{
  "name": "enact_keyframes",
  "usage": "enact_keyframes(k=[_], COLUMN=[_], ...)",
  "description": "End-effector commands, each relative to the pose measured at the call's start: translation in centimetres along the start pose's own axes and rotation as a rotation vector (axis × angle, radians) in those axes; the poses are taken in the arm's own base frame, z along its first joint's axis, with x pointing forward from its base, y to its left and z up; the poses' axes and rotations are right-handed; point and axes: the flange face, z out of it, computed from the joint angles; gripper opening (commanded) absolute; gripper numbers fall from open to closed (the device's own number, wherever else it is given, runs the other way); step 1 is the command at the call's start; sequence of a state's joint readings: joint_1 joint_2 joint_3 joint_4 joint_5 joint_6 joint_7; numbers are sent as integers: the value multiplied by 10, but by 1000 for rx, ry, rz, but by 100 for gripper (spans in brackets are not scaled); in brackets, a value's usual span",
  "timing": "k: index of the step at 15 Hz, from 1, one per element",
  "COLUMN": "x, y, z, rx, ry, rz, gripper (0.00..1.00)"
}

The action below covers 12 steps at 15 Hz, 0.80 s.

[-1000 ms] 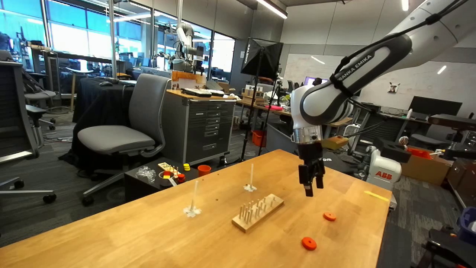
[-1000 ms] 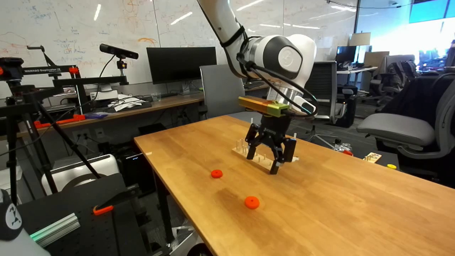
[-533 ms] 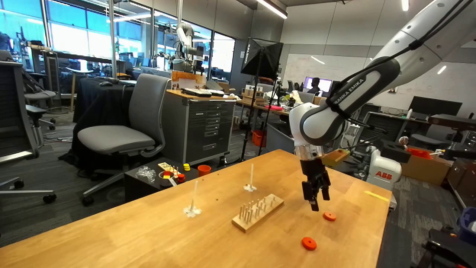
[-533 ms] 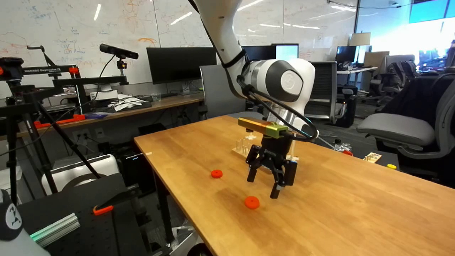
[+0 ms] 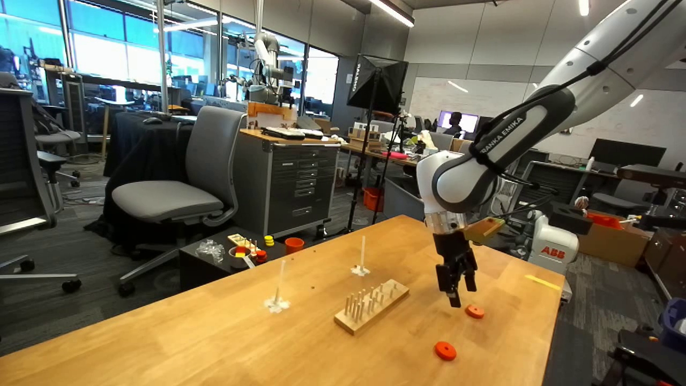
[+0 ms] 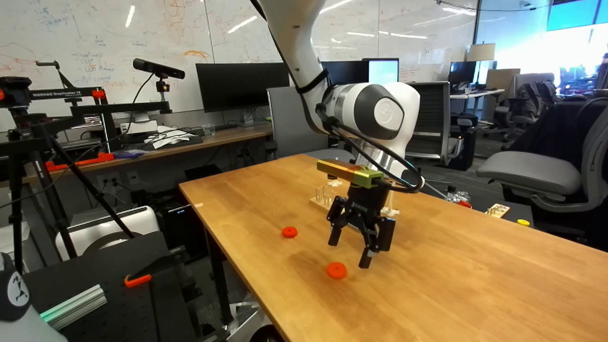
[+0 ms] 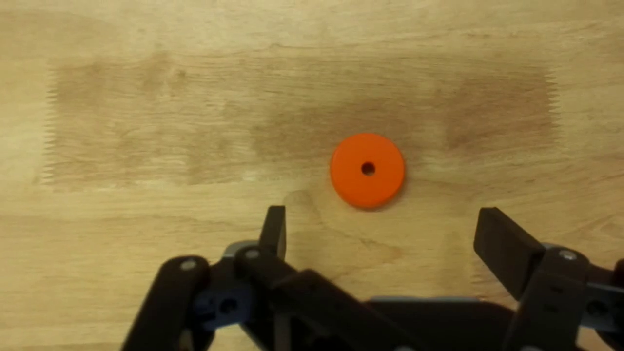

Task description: Pick up the orange ring on the right and place it on the wooden stand

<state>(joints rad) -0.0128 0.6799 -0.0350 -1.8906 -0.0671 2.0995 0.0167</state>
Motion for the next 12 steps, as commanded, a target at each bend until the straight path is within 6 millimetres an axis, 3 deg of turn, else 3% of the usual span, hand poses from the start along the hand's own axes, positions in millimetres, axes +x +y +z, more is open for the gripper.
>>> enact_keyframes(k=[1,8,12], x=[-4,-8,-10], y=[-1,7,10], z=[1,5,22], rx=[-4,23,17], ry=[11,-18,-46], rz=[-5,2,-6], gripper=[100,100,100])
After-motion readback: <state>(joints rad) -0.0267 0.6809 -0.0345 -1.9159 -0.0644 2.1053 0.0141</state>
